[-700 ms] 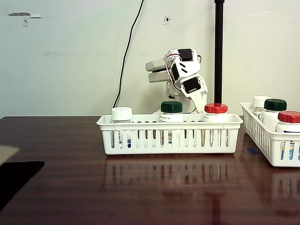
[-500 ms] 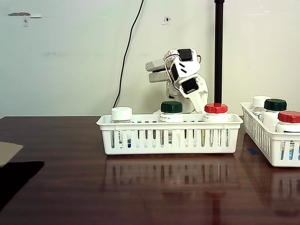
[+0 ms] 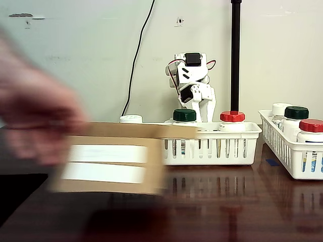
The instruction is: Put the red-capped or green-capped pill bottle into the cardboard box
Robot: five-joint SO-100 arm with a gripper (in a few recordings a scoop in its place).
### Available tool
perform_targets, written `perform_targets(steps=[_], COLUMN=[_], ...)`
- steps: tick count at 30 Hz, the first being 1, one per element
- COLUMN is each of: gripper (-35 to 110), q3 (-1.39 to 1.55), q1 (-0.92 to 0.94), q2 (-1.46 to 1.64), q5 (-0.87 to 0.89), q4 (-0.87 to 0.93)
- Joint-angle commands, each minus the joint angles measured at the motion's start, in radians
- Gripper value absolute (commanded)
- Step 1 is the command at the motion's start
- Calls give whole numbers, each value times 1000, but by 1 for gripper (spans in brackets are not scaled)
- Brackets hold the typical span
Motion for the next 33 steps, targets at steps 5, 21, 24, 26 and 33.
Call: perform_targets(steps=[5, 21, 24, 26, 33], gripper=[0, 0, 0, 0, 0], q3=[-5, -6, -41, -80, -295], q1=[69, 43, 75, 110, 49], q2=[86, 86, 86, 87, 84], q5=[-2, 308, 437, 477, 489], q4=[-46, -179, -186, -218, -173])
